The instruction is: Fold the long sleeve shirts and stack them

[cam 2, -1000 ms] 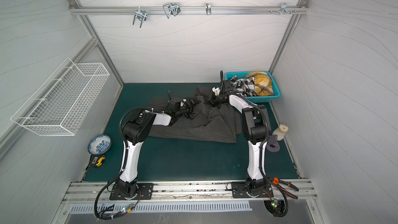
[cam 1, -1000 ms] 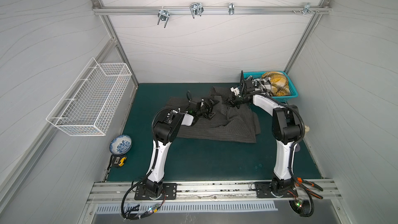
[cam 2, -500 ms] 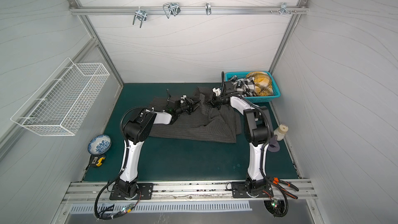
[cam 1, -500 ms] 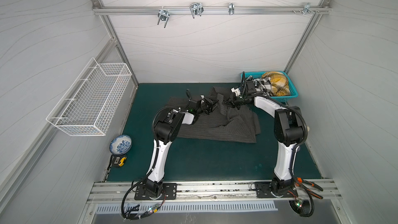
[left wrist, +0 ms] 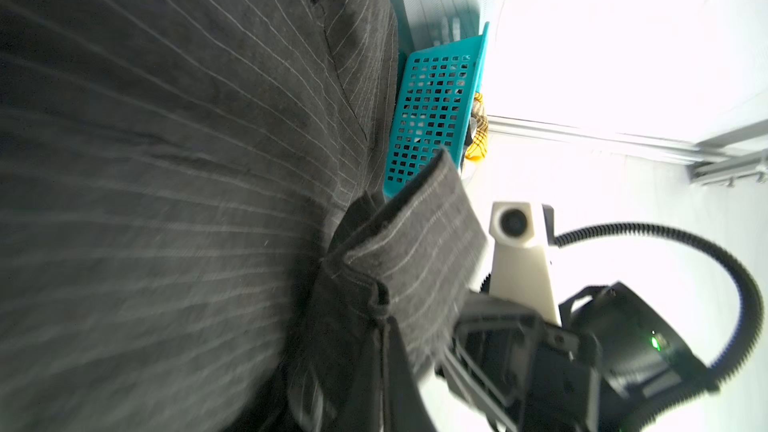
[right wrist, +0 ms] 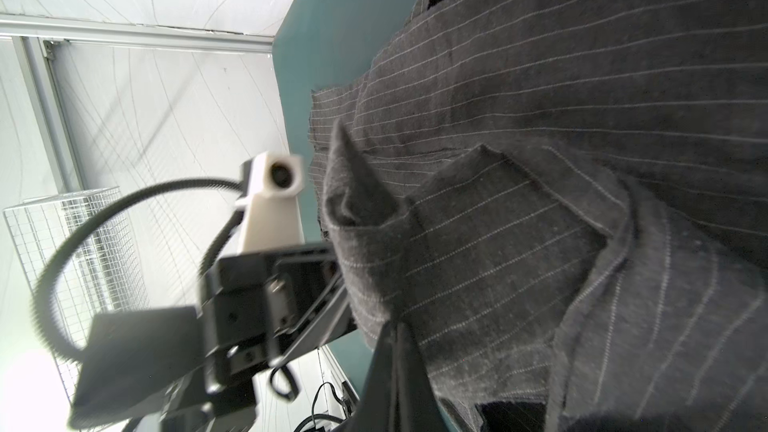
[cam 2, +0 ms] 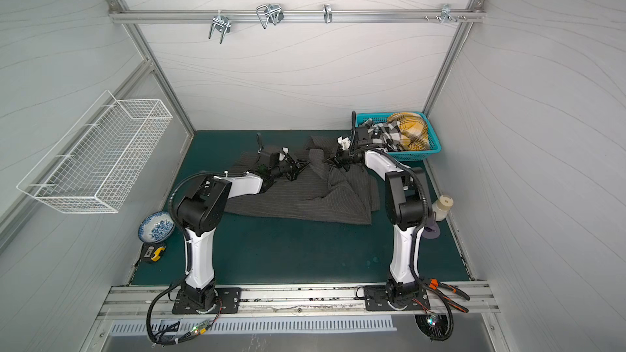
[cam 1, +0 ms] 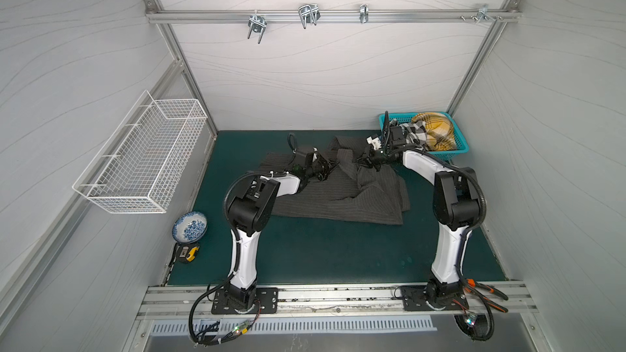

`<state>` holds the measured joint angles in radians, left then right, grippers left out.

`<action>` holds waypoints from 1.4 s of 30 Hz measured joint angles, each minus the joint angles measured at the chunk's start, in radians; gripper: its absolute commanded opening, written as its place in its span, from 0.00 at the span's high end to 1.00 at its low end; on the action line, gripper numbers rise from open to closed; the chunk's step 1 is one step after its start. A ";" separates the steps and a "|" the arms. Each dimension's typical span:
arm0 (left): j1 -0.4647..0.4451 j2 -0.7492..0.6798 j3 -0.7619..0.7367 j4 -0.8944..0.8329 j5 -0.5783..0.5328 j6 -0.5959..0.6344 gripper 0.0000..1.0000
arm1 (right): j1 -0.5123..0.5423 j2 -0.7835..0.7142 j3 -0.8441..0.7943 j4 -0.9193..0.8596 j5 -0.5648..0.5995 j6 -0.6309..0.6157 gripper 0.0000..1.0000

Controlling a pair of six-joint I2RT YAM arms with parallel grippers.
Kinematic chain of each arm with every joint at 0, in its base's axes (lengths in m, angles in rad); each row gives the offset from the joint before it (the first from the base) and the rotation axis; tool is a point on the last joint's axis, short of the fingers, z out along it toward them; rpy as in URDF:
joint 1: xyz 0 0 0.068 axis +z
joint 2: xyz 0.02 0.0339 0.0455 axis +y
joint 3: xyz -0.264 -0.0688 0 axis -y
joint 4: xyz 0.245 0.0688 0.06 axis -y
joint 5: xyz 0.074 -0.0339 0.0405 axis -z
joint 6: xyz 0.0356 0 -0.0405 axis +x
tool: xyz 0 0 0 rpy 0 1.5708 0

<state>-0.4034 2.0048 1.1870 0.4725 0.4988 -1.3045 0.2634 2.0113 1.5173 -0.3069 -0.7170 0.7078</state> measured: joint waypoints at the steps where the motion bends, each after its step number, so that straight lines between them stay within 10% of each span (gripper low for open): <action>1: 0.003 -0.034 -0.006 -0.042 -0.014 0.043 1.00 | 0.000 0.000 0.003 -0.009 0.006 -0.008 0.49; 7: 0.006 -0.163 -0.005 -0.251 -0.080 0.216 1.00 | 0.000 -0.039 -0.005 -0.126 0.130 -0.092 0.37; 18: 0.005 -0.320 0.167 -0.623 -0.239 0.441 1.00 | 0.005 -0.558 -0.504 -0.293 0.486 -0.182 0.50; 25: 0.004 -0.451 0.193 -0.744 -0.338 0.523 1.00 | -0.002 -0.410 -0.612 -0.270 0.499 -0.181 0.67; 42: 0.154 -0.569 0.263 -1.026 -0.478 0.570 1.00 | -0.043 -0.348 -0.593 -0.247 0.492 -0.187 0.66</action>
<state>-0.2493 1.4357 1.4502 -0.5533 0.0208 -0.7349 0.2203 1.6638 0.9245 -0.5537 -0.2253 0.5209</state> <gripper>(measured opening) 0.047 0.332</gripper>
